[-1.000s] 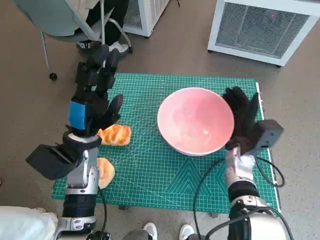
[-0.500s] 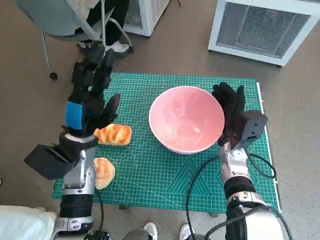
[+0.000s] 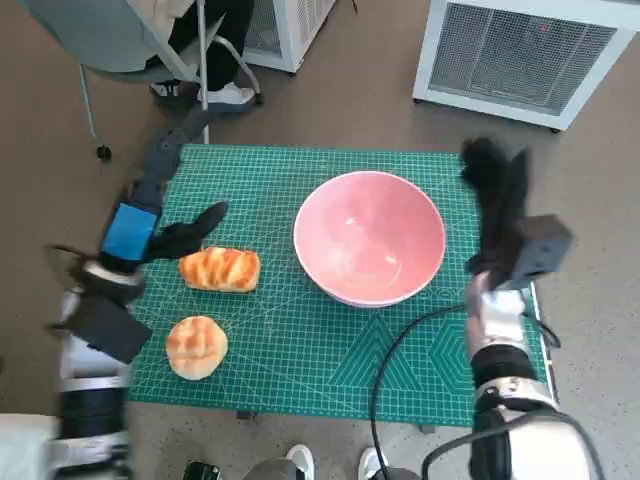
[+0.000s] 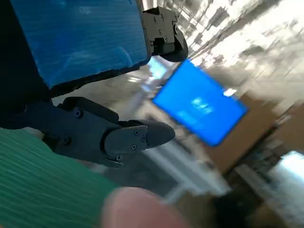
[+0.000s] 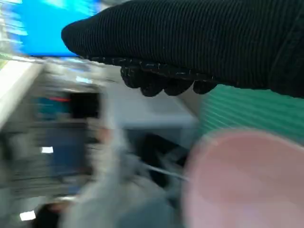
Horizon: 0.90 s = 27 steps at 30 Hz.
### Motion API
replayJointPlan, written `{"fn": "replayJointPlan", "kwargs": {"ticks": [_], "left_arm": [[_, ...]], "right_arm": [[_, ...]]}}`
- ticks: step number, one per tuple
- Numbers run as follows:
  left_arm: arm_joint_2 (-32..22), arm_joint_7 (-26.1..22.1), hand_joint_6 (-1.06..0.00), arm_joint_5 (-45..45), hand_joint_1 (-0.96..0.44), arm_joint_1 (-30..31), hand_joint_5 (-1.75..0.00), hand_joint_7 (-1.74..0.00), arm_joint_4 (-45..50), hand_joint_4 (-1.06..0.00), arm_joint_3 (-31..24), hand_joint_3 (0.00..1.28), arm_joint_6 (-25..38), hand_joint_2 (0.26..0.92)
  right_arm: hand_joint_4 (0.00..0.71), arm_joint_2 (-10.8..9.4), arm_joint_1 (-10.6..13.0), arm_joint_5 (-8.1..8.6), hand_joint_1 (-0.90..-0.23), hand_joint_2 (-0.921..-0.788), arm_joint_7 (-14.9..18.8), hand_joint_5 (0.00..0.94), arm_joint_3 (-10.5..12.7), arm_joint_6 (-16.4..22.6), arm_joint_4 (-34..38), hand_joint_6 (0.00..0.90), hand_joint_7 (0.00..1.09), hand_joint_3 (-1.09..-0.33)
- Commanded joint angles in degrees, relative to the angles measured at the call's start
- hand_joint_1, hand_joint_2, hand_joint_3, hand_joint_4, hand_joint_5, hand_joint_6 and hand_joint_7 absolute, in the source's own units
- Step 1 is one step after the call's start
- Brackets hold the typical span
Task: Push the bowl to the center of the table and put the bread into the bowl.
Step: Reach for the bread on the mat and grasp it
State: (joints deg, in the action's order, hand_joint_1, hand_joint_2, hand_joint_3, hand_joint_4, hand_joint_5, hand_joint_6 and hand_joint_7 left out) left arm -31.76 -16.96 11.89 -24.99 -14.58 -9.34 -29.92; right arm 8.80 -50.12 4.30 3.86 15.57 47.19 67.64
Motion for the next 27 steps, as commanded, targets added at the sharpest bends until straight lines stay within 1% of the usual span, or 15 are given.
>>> {"fn": "replayJointPlan", "kwargs": {"ticks": [1, 5, 7, 9, 10, 12, 14, 16, 18, 19, 20, 21, 24, 27], "left_arm": [[-5.7, -4.1, -0.12, 3.2, -0.43, 0.0, -0.01, -0.44, 1.7, -0.24, 2.5, 0.31, 3.8, 0.921], [-9.2, -9.3, -0.17, 4.3, -0.46, -0.2, 0.00, -0.31, 3.7, -0.23, 5.0, 0.25, 10.2, 0.921], [-10.1, -11.7, -0.21, 4.2, -0.47, -0.5, 0.00, -0.22, 4.3, -0.21, 6.1, 0.21, 12.9, 0.921], [-10.7, -14.1, -0.23, 3.9, -0.47, -1.0, 0.00, -0.18, 4.5, -0.21, 7.3, 0.17, 15.4, 0.921], [-11.0, -15.1, -0.24, 3.8, -0.47, -1.3, 0.00, -0.15, 4.5, -0.20, 7.8, 0.12, 16.5, 0.921], [-11.4, -17.0, -0.26, 3.8, -0.46, -2.0, 0.00, -0.11, 4.4, -0.20, 9.0, 0.07, 18.2, 0.913], [-11.8, -18.5, -0.27, 4.1, -0.45, -2.8, 0.00, -0.09, 4.0, -0.19, 10.2, 0.04, 19.5, 0.899], [-12.2, -20.3, -0.27, 4.8, -0.43, -3.8, 0.00, -0.07, 3.3, -0.18, 11.8, 0.02, 21.0, 0.882], [-12.7, -22.9, -0.25, 5.2, -0.40, -4.8, 0.00, -0.05, 3.1, -0.15, 13.3, 0.01, 23.4, 0.851], [-13.0, -24.9, -0.25, 5.3, -0.39, -5.5, 0.00, -0.05, 3.1, -0.14, 14.3, 0.01, 25.2, 0.844], [-13.3, -26.4, -0.22, 5.5, -0.36, -5.9, 0.00, -0.03, 3.1, -0.10, 15.0, 0.01, 26.5, 0.826], [-13.6, -28.9, -0.21, 6.1, -0.34, -7.0, 0.00, -0.02, 2.9, -0.07, 16.4, 0.00, 28.9, 0.814], [-13.9, -34.4, -0.14, 8.1, -0.25, -9.8, 0.00, -0.01, 2.5, -0.02, 20.2, 0.00, 33.9, 0.768], [-13.7, -36.8, -0.12, 9.6, -0.19, -11.6, 0.00, -0.01, 2.2, -0.01, 22.5, 0.00, 36.0, 0.726]], "right_arm": [[0.356, -0.1, 1.1, 0.59, -0.580, -0.921, 4.8, 0.008, -1.6, 9.3, -4.4, 0.169, 0.40, -0.806], [0.360, 0.0, 1.8, 2.17, -0.586, -0.921, 9.3, 0.008, -2.8, 15.5, -8.1, 0.165, 0.39, -0.794], [0.359, 0.1, 2.0, 2.96, -0.585, -0.921, 11.0, 0.006, -3.4, 17.3, -9.3, 0.164, 0.38, -0.789], [0.357, 0.3, 2.2, 3.65, -0.583, -0.921, 12.4, 0.005, -3.9, 18.7, -10.3, 0.163, 0.38, -0.789], [0.357, 0.4, 2.3, 3.93, -0.582, -0.921, 13.0, 0.004, -4.1, 19.1, -10.7, 0.163, 0.38, -0.790], [0.357, 0.4, 2.6, 4.07, -0.580, -0.921, 13.6, 0.004, -4.5, 19.8, -11.7, 0.163, 0.37, -0.792], [0.357, 0.4, 3.0, 3.52, -0.580, -0.921, 13.3, 0.004, -4.8, 20.1, -12.5, 0.164, 0.37, -0.794], [0.357, 0.4, 3.5, 2.60, -0.579, -0.921, 12.5, 0.003, -5.1, 20.1, -13.4, 0.165, 0.37, -0.796], [0.357, 0.3, 3.9, 2.21, -0.579, -0.921, 12.1, 0.003, -5.3, 19.7, -14.3, 0.170, 0.37, -0.799], [0.357, 0.2, 4.1, 2.11, -0.579, -0.921, 11.9, 0.003, -5.4, 19.4, -14.7, 0.171, 0.37, -0.800], [0.357, 0.2, 4.3, 2.01, -0.579, -0.921, 11.7, 0.003, -5.5, 19.2, -15.0, 0.175, 0.37, -0.800], [0.357, 0.1, 4.5, 2.02, -0.579, -0.921, 11.7, 0.003, -5.6, 19.0, -15.3, 0.177, 0.37, -0.800], [0.357, 0.0, 4.8, 1.99, -0.579, -0.921, 11.5, 0.003, -5.8, 18.4, -15.8, 0.181, 0.38, -0.796], [0.359, -0.1, 4.9, 1.92, -0.579, -0.921, 11.3, 0.003, -6.0, 18.0, -16.0, 0.184, 0.38, -0.791]]}}
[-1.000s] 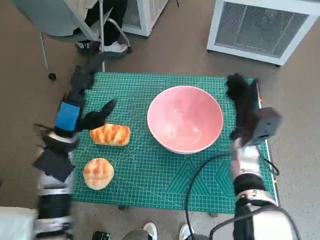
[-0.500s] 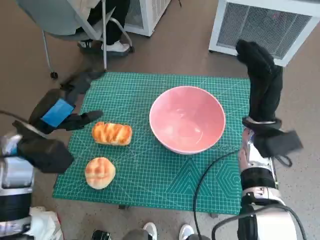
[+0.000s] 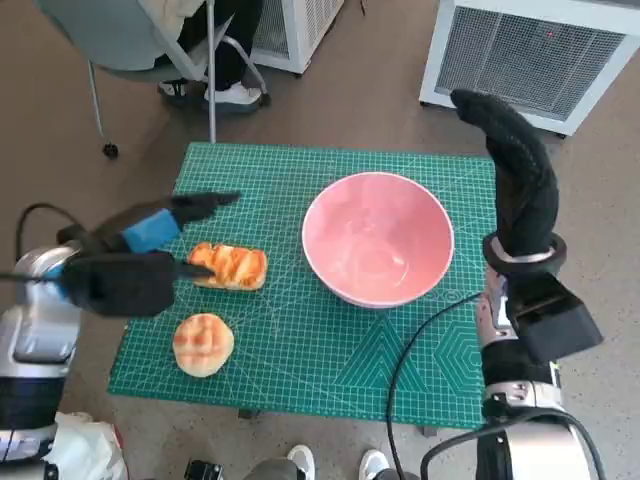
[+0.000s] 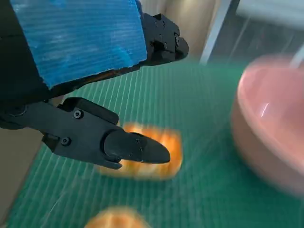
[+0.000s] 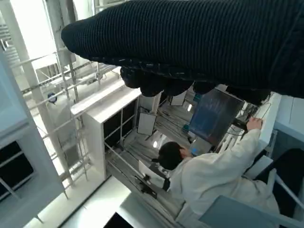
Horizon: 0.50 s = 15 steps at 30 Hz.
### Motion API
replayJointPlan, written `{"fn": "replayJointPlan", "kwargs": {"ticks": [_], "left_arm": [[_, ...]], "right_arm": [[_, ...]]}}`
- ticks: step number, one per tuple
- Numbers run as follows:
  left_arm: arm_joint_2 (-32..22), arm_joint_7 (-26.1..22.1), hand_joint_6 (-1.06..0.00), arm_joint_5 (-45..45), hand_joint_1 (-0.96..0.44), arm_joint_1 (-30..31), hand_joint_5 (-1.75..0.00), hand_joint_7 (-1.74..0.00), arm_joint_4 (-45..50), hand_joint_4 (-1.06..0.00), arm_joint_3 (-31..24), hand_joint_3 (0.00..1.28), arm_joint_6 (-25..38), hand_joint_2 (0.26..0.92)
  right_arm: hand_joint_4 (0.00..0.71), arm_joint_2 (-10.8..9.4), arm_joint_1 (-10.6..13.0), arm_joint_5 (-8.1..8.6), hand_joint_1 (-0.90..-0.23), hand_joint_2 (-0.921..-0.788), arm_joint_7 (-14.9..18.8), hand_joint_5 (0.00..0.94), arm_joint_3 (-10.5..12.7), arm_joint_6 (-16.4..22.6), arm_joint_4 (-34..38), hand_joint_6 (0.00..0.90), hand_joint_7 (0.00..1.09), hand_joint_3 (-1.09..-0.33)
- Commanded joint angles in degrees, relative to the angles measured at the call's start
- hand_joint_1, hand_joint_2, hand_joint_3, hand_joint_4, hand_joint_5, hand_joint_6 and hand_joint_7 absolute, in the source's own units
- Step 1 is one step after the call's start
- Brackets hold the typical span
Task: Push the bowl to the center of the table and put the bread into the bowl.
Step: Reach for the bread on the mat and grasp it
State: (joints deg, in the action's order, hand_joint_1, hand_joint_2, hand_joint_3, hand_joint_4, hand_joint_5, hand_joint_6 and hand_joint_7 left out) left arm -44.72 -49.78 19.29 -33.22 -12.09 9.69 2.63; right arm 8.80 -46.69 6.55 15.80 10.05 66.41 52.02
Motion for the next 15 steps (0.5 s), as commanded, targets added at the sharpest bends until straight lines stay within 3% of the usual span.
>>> {"fn": "replayJointPlan", "kwargs": {"ticks": [1, 15], "left_arm": [[-0.5, -4.5, -0.12, 2.6, -0.18, -3.9, 0.00, 0.00, -0.5, 0.00, 4.1, 0.01, 3.9, 0.722], [1.8, -2.2, -0.14, 6.3, -0.15, -4.9, 0.00, -0.01, -1.5, -0.01, 7.9, 0.01, 5.1, 0.709]], "right_arm": [[0.359, -0.1, 1.5, -0.42, -0.579, -0.921, -0.8, 0.003, -0.5, -1.4, -0.3, 0.184, 0.38, -0.790], [0.363, 0.1, 1.9, -0.66, -0.577, -0.921, -1.6, 0.003, -0.9, -1.9, -0.3, 0.183, 0.38, -0.777]]}}
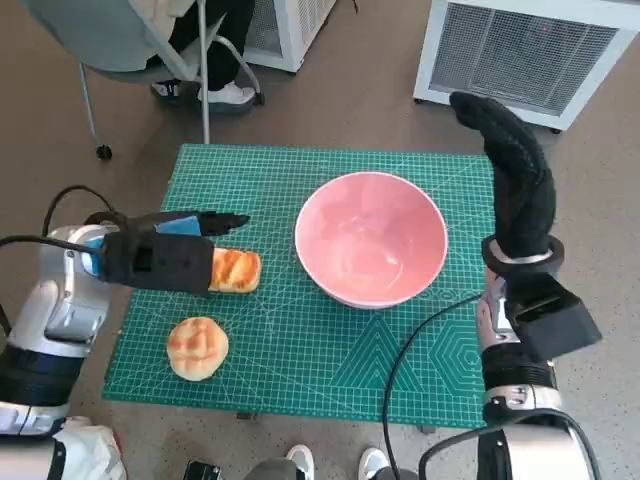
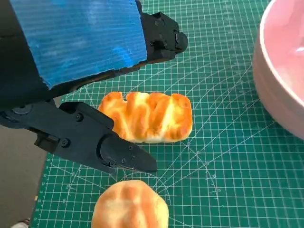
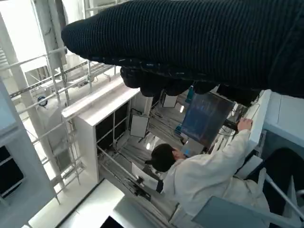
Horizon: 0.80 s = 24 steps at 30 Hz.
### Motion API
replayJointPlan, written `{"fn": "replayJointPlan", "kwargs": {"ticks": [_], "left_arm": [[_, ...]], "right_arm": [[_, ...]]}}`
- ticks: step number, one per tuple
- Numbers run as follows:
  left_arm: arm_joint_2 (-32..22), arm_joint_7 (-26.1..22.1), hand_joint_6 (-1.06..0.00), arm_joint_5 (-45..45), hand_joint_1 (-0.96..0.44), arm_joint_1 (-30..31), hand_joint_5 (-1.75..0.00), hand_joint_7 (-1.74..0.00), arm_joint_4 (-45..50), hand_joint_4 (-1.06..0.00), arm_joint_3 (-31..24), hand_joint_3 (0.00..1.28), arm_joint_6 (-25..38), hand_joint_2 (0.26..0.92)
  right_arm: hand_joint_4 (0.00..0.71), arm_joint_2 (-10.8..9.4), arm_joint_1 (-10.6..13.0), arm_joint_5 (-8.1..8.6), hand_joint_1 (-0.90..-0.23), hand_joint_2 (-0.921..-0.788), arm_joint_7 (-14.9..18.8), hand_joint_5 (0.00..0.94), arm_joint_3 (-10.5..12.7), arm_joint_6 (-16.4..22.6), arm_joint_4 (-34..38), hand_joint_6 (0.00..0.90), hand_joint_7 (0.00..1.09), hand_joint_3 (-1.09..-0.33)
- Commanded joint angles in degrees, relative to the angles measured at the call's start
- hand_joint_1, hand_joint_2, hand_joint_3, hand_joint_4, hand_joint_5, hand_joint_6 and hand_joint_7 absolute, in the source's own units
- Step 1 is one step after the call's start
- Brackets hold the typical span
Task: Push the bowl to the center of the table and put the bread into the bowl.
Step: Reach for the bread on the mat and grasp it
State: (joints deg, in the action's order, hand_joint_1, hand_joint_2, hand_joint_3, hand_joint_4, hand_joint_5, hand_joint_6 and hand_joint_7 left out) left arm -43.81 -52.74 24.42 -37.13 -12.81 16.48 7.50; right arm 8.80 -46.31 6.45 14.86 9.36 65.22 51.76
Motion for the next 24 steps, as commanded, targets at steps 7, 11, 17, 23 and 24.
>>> {"fn": "replayJointPlan", "kwargs": {"ticks": [7, 11, 17, 23, 24], "left_arm": [[1.9, 1.4, -0.16, 2.6, -0.19, -2.2, 0.00, -0.01, -2.9, -0.02, 2.7, 0.01, -0.4, 0.711], [2.5, 2.5, -0.17, 3.4, -0.21, -2.3, 0.00, -0.01, -4.0, -0.03, 3.3, 0.01, -1.1, 0.713], [3.6, 5.3, -0.19, 5.3, -0.25, -2.7, -0.01, -0.01, -7.1, -0.04, 4.9, 0.01, -3.0, 0.714], [5.1, 8.8, -0.24, 6.5, -0.23, -2.6, -0.02, -0.03, -10.6, -0.10, 5.7, 0.01, -5.1, 0.732], [5.4, 9.6, -0.24, 6.8, -0.23, -2.5, -0.02, -0.03, -11.2, -0.10, 6.0, 0.01, -5.5, 0.735]], "right_arm": [[0.363, 0.2, 1.4, -0.76, -0.575, -0.921, -1.1, 0.003, -0.5, -0.6, 0.2, 0.183, 0.38, -0.778], [0.363, 0.3, 1.3, -0.72, -0.577, -0.921, -1.1, 0.002, -0.6, -0.8, 0.4, 0.182, 0.38, -0.778], [0.364, 0.0, 1.1, -0.18, -0.577, -0.921, -0.8, 0.003, -0.7, -1.1, 0.8, 0.182, 0.38, -0.777], [0.365, -0.2, 1.1, 0.38, -0.577, -0.921, -0.4, 0.002, -0.8, -1.1, 0.8, 0.182, 0.38, -0.777], [0.365, -0.3, 1.1, 0.42, -0.577, -0.921, -0.4, 0.002, -0.8, -1.1, 0.8, 0.182, 0.38, -0.777]]}}
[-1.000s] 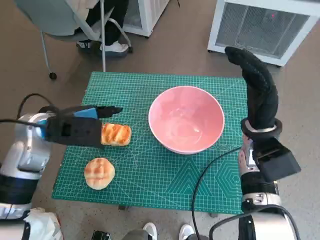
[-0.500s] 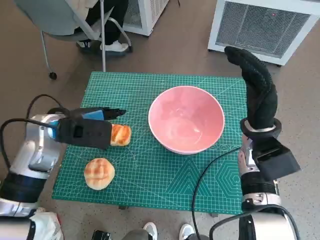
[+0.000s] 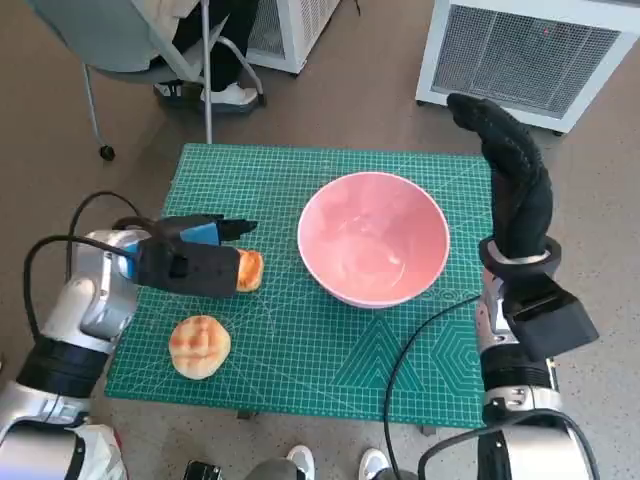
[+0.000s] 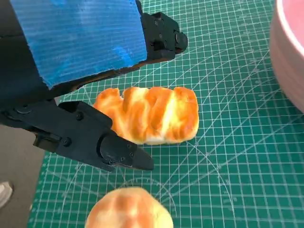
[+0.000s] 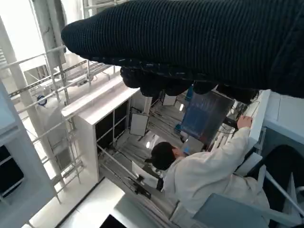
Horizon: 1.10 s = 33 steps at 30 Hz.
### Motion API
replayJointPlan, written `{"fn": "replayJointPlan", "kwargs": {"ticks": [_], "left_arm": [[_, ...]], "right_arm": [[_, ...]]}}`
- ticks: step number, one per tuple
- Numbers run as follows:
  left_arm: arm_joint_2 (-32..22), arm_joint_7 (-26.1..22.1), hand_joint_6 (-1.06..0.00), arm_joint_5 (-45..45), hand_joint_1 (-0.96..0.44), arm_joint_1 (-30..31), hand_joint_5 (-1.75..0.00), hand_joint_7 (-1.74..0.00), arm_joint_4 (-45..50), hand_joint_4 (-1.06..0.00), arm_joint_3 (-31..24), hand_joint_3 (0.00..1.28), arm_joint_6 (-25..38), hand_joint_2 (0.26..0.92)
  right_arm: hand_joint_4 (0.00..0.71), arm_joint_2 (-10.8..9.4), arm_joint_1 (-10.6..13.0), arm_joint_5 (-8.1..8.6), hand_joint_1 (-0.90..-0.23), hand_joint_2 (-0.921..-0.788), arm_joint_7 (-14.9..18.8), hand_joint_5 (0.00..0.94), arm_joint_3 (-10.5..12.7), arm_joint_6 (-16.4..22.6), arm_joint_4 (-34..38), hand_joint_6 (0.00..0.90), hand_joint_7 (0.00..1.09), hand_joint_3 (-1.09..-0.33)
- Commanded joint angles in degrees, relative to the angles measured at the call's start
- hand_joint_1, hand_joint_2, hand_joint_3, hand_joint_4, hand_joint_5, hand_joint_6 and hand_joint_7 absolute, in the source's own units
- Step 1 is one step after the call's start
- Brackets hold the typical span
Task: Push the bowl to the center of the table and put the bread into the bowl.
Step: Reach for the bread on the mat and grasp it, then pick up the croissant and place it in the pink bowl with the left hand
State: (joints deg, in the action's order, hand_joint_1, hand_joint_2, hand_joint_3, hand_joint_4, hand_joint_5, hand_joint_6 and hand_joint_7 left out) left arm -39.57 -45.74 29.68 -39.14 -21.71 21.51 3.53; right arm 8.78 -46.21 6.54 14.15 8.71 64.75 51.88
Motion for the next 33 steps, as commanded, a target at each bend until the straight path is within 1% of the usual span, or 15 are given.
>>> {"fn": "replayJointPlan", "kwargs": {"ticks": [1, 8, 10, 11, 12, 13, 15, 16, 18, 19, 21, 22, 25, 28, 33], "left_arm": [[1.4, 3.2, -0.26, 1.7, -0.21, -0.5, -0.02, -0.02, -2.8, -0.13, 1.1, 0.02, -1.8, 0.748], [3.6, 10.2, -0.38, 4.0, -0.13, -0.1, -0.03, -0.04, -7.0, -0.30, 2.1, 0.02, -4.2, 0.809], [4.2, 12.5, -0.46, 4.7, -0.09, 0.2, -0.03, -0.04, -8.0, -0.41, 2.2, 0.02, -5.0, 0.835], [4.4, 13.4, -0.51, 4.9, -0.07, 0.3, -0.07, -0.05, -8.5, -0.52, 2.3, 0.02, -5.3, 0.845], [4.6, 14.7, -0.53, 5.3, -0.06, 0.4, -0.10, -0.04, -9.0, -0.56, 2.4, 0.02, -5.8, 0.851], [4.8, 15.6, -0.58, 5.6, 0.09, 0.5, -0.54, -0.05, -9.5, -0.57, 2.5, 0.06, -6.2, 0.876], [4.9, 17.4, -0.66, 6.2, 0.22, 0.5, -0.92, -0.07, -10.4, -0.58, 2.8, 0.10, -7.1, 0.898], [4.9, 18.1, -0.69, 6.5, 0.27, 0.5, -1.07, -0.08, -10.8, -0.59, 3.0, 0.11, -7.6, 0.906], [4.8, 19.2, -0.76, 6.9, 0.31, 0.5, -1.18, -0.10, -11.5, -0.60, 3.2, 0.12, -8.8, 0.913], [4.7, 19.6, -0.66, 7.0, 0.20, 0.4, -1.20, -0.51, -11.9, -0.63, 3.3, 0.13, -9.4, 0.916], [4.5, 20.1, -0.59, 7.0, 0.10, 0.3, -1.23, -0.85, -12.6, -0.64, 3.3, 0.13, -10.7, 0.918], [4.3, 20.0, -0.57, 6.9, 0.07, 0.2, -1.25, -0.97, -12.8, -0.64, 3.2, 0.13, -11.2, 0.919], [3.9, 19.4, -0.57, 6.3, 0.02, -0.4, -1.26, -1.08, -13.2, -0.67, 2.9, 0.11, -12.1, 0.920], [3.2, 18.2, -0.60, 5.1, 0.01, -1.2, -1.23, -1.11, -12.2, -0.69, 1.8, 0.08, -12.9, 0.920], [2.2, 16.0, -0.63, 2.0, 0.00, -2.4, -1.27, -1.05, -8.3, -0.69, -1.4, 0.07, -12.7, 0.920]], "right_arm": [[0.365, -0.3, 0.9, 0.34, -0.576, -0.921, 0.4, 0.002, -0.2, -0.6, 0.7, 0.182, 0.38, -0.777], [0.366, -0.5, 0.9, 0.89, -0.573, -0.921, 0.7, 0.002, -0.2, -0.4, 0.8, 0.182, 0.38, -0.778], [0.366, -0.7, 1.0, 1.00, -0.568, -0.921, 0.8, 0.002, -0.2, -0.3, 0.8, 0.182, 0.38, -0.778], [0.366, -0.7, 1.0, 1.03, -0.567, -0.921, 0.9, 0.002, -0.2, -0.2, 0.9, 0.182, 0.38, -0.778], [0.366, -0.8, 1.1, 1.03, -0.567, -0.921, 0.9, 0.002, -0.2, -0.2, 0.8, 0.182, 0.38, -0.779], [0.366, -0.8, 1.1, 1.01, -0.566, -0.921, 0.9, 0.002, -0.2, -0.1, 0.8, 0.181, 0.38, -0.779], [0.366, -0.9, 1.1, 0.91, -0.565, -0.921, 0.8, 0.002, -0.2, -0.1, 0.8, 0.180, 0.38, -0.780], [0.366, -0.9, 1.1, 0.87, -0.565, -0.921, 0.7, 0.002, -0.1, 0.0, 0.8, 0.180, 0.38, -0.780], [0.366, -0.9, 1.2, 0.86, -0.564, -0.921, 0.7, 0.002, -0.1, 0.1, 0.8, 0.180, 0.38, -0.781], [0.366, -0.9, 1.2, 0.87, -0.563, -0.921, 0.8, 0.001, -0.1, 0.2, 0.8, 0.179, 0.38, -0.781], [0.366, -0.8, 1.2, 0.90, -0.562, -0.921, 0.8, 0.001, -0.1, 0.3, 0.8, 0.179, 0.38, -0.781], [0.366, -0.8, 1.3, 0.93, -0.562, -0.921, 0.8, 0.001, 0.0, 0.4, 0.8, 0.179, 0.38, -0.781], [0.366, -0.6, 1.4, 0.95, -0.561, -0.921, 0.8, 0.001, 0.0, 0.7, 0.8, 0.177, 0.38, -0.780], [0.366, -0.5, 1.5, 0.94, -0.560, -0.921, 0.8, 0.001, 0.1, 0.9, 0.9, 0.175, 0.38, -0.780], [0.365, -0.4, 1.6, 0.68, -0.559, -0.921, 0.6, 0.000, 0.2, 1.0, 1.1, 0.170, 0.37, -0.781]]}}
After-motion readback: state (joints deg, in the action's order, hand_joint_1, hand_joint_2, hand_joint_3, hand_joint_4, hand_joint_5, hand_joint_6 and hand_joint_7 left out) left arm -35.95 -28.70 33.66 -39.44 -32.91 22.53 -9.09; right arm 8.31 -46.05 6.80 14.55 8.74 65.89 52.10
